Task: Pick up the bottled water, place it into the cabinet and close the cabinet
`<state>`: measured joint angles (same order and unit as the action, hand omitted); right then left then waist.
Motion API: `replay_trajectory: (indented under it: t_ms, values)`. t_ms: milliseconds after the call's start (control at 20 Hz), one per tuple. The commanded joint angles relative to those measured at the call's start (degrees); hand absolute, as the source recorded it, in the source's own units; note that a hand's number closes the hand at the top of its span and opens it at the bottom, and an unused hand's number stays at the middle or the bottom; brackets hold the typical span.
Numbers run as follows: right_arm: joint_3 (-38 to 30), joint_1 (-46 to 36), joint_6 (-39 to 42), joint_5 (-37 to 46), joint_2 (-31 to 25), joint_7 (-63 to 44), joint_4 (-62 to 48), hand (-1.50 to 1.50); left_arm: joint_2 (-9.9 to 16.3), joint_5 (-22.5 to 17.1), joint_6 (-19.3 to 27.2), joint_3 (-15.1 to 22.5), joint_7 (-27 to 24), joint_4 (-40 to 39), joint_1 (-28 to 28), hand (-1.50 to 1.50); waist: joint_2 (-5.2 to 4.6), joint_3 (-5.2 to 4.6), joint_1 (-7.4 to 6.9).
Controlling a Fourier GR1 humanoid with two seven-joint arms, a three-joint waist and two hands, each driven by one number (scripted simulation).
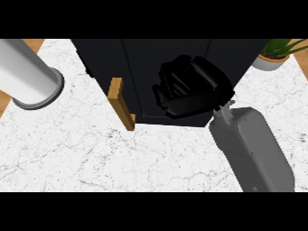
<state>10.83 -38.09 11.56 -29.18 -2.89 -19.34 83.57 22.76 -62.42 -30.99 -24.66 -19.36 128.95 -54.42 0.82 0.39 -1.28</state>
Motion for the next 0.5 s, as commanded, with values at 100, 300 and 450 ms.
replay_trajectory:
  t_ms: [100, 300, 450]
  values:
    - [-4.6, -6.4, 4.2, 0.6, -1.0, 3.9, -11.2, 1.5, -1.0, -0.2, -2.2, -1.7, 2.0, -3.7, 2.1, -1.5, -1.07, -0.4, -0.15]
    - [-4.3, -12.9, -1.1, 2.0, 2.7, 2.2, -14.9, 1.5, 1.4, -4.1, -0.9, -2.9, 4.1, -0.2, 1.1, -1.5, -1.31, -0.38, -1.36]
    - [-5.5, -11.9, 2.8, -2.1, 2.6, 1.0, -14.9, 1.5, -1.9, 0.6, -0.6, 0.2, 4.1, -1.0, 2.8, -1.5, -1.32, -0.4, -1.04]
